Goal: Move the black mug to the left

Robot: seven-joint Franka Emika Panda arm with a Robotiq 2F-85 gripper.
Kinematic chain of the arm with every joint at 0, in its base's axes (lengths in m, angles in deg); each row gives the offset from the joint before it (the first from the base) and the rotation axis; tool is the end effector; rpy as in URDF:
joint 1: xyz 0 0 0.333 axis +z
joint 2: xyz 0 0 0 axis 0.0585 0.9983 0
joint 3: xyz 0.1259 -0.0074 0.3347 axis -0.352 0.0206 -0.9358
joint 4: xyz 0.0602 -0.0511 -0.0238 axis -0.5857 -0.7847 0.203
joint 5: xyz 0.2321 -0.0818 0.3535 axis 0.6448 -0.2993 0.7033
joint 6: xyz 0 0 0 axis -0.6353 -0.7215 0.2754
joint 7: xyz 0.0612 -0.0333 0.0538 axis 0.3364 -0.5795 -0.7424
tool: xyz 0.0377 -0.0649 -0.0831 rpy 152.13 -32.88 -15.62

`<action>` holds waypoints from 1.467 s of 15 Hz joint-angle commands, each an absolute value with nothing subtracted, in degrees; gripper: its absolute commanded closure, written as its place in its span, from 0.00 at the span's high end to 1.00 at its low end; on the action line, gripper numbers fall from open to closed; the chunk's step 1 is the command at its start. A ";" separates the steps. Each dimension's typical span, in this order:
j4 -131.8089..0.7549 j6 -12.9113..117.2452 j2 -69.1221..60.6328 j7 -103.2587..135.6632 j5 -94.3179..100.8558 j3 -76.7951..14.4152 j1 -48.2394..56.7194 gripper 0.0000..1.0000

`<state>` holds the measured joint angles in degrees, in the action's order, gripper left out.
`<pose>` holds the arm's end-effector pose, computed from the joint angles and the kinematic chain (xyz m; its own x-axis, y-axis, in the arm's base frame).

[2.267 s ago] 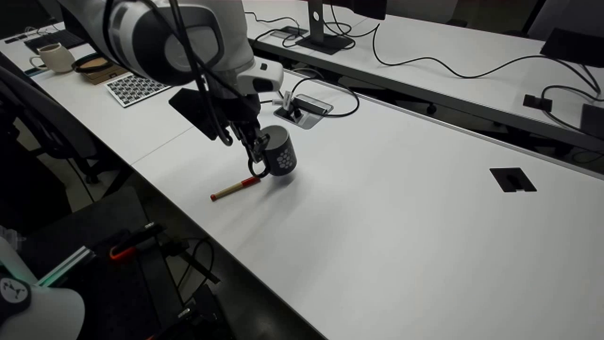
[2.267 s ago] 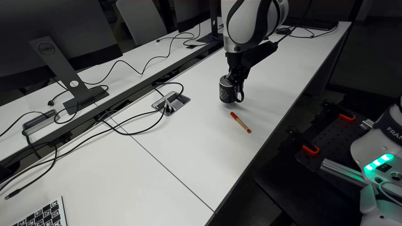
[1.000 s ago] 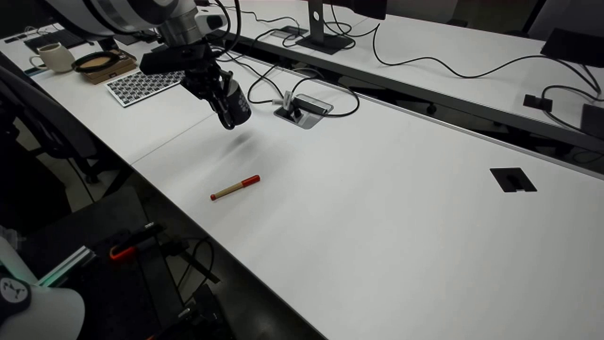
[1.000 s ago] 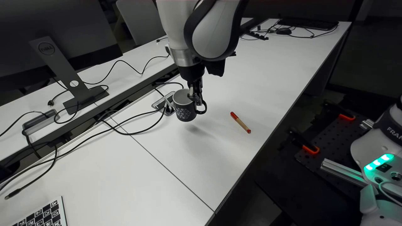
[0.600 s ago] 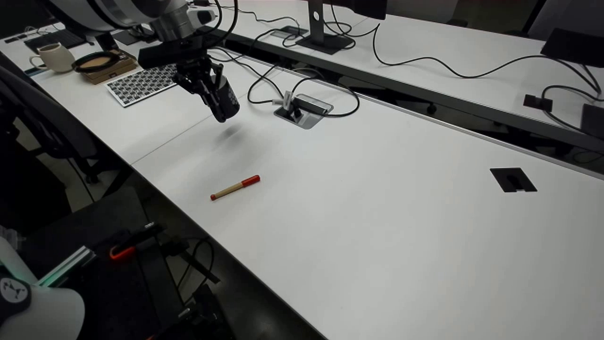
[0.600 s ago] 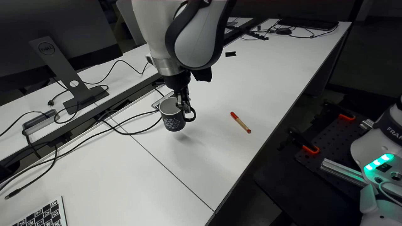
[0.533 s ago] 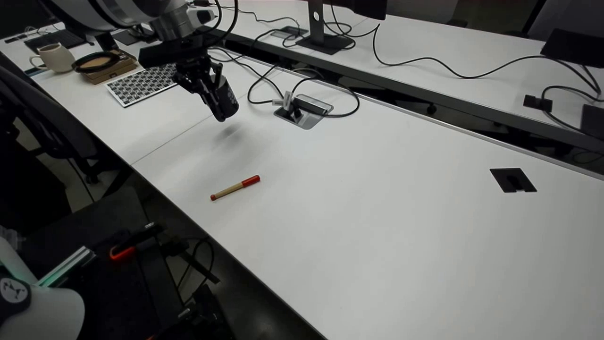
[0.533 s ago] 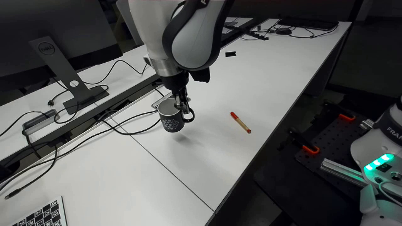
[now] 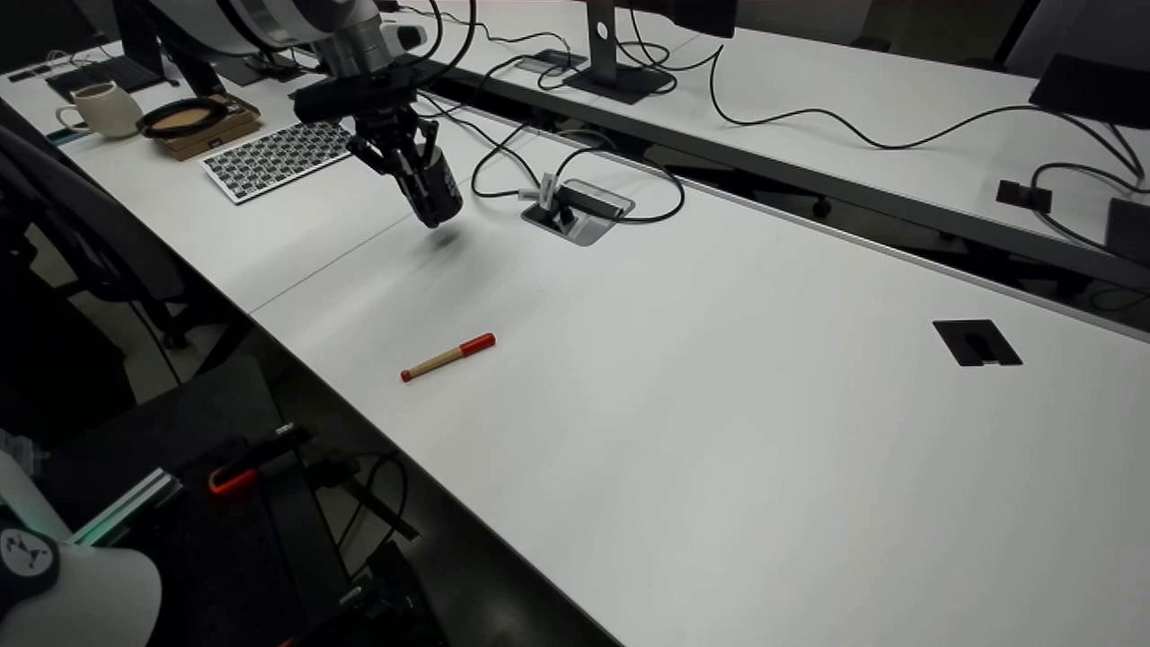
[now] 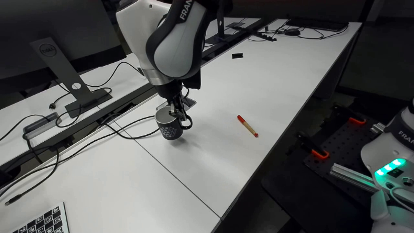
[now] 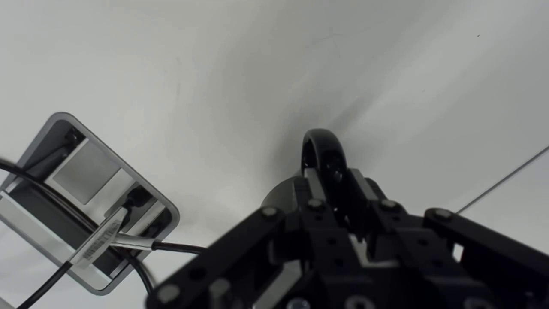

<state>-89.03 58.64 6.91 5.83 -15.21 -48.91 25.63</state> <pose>0.5208 0.3735 0.2135 0.5428 0.8387 -0.0439 0.8368 -0.5357 0.1126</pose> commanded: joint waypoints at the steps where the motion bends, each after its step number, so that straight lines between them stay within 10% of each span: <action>1: -81.13 55.43 12.06 5.29 -15.33 -48.00 26.92 0.04; 19: -70.14 50.74 21.04 6.26 -14.64 -45.61 28.09 0.04; 20: -69.89 50.47 21.11 6.75 -14.55 -45.48 28.15 0.08; 21: -69.71 50.12 21.04 6.97 -14.41 -45.46 28.08 0.42; 22: -69.57 49.93 21.03 7.07 -14.31 -45.46 28.02 0.43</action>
